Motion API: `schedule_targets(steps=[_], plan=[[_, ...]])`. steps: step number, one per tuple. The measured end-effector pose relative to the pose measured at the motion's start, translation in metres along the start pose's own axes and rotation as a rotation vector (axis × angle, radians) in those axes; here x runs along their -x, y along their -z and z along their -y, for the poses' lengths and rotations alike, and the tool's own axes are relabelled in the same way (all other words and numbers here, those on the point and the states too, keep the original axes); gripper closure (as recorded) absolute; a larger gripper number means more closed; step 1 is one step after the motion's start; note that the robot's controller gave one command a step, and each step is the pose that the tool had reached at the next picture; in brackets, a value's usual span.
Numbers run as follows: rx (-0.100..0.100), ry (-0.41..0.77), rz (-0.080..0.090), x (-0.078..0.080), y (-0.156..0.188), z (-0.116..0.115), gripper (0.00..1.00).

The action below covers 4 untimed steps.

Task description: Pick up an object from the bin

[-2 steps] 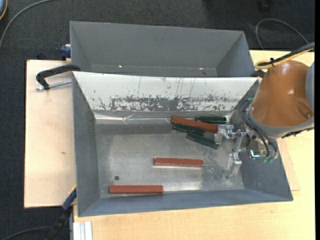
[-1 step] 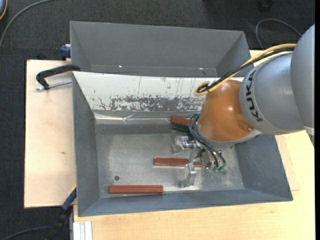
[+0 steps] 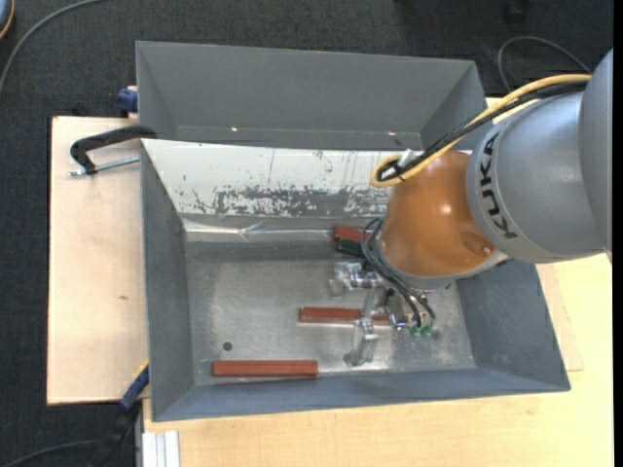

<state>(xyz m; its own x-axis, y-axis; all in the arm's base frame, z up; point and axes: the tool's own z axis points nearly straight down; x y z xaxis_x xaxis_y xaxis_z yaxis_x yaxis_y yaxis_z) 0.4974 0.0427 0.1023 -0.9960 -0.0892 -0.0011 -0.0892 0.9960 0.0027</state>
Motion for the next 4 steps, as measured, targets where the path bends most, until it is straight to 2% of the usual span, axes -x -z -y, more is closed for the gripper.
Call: schedule_targets(steps=[1,2,3,4], plan=[[-0.001,-0.28,0.004,0.001,0.007,0.0,0.0],[-0.002,-0.469,-0.005,-0.001,-0.033,0.018,0.0],[-0.002,-0.467,-0.002,-0.001,-0.033,0.018,0.0],[-0.002,-0.467,-0.002,-0.001,-0.033,0.018,1.0]])
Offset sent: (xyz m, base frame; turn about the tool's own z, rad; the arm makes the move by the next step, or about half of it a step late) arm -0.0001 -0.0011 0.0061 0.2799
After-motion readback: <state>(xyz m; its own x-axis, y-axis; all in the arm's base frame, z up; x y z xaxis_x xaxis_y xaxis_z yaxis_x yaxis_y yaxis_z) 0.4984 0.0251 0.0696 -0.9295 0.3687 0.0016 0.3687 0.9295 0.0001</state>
